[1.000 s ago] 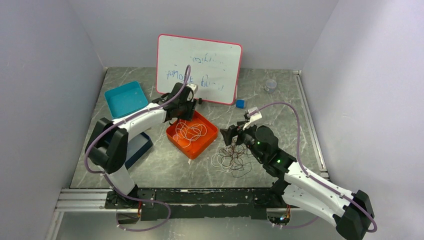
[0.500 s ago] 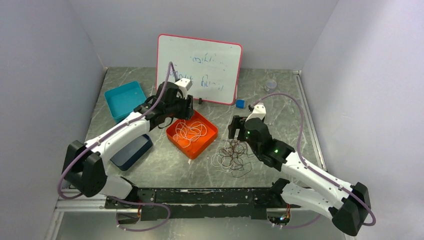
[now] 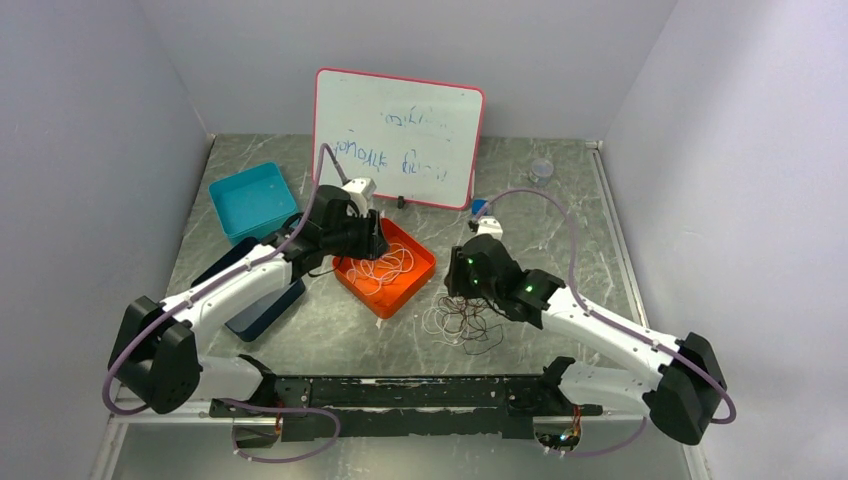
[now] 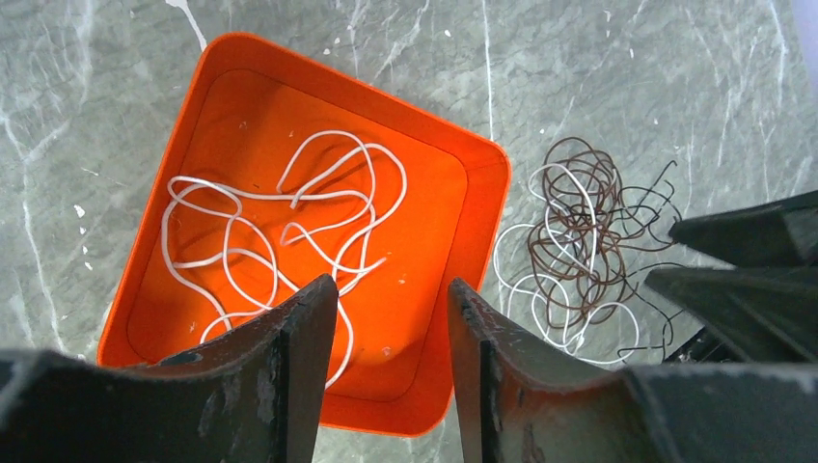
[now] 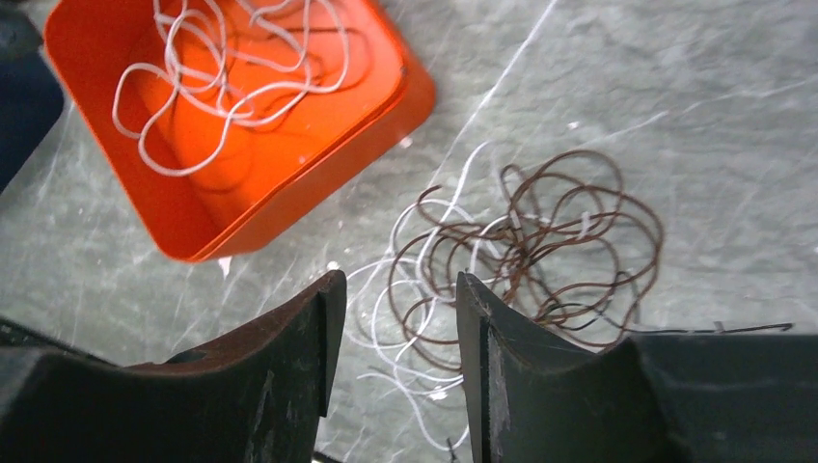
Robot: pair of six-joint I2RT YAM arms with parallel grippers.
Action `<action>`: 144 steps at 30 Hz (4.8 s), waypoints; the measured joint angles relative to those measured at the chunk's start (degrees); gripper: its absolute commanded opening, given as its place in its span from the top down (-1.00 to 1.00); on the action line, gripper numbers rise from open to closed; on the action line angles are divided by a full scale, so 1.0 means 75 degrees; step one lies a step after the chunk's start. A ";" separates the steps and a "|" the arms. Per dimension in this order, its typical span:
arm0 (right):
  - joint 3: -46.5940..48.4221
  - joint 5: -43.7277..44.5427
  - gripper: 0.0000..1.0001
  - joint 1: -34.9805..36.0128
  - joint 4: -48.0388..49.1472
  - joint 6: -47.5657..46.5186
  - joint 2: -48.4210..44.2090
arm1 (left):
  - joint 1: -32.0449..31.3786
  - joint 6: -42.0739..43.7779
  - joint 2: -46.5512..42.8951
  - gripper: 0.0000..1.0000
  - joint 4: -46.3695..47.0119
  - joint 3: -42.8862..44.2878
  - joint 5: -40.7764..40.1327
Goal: Untangle the cables
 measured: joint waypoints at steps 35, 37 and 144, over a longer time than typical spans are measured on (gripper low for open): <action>-0.0752 0.0956 0.93 0.0769 0.1571 0.0924 0.1795 | 0.0000 -0.0152 -0.0239 -0.02 0.0213 -0.0189 0.0044; -0.0764 0.1026 1.00 0.0769 0.1600 0.0866 0.1676 | -0.0009 -0.0152 -0.0242 -0.04 0.0248 -0.0201 0.0146; 0.8344 0.0822 1.00 -0.1440 0.0414 -0.3622 -0.0210 | -0.3060 -0.1317 0.5187 0.08 0.6137 0.0836 0.2393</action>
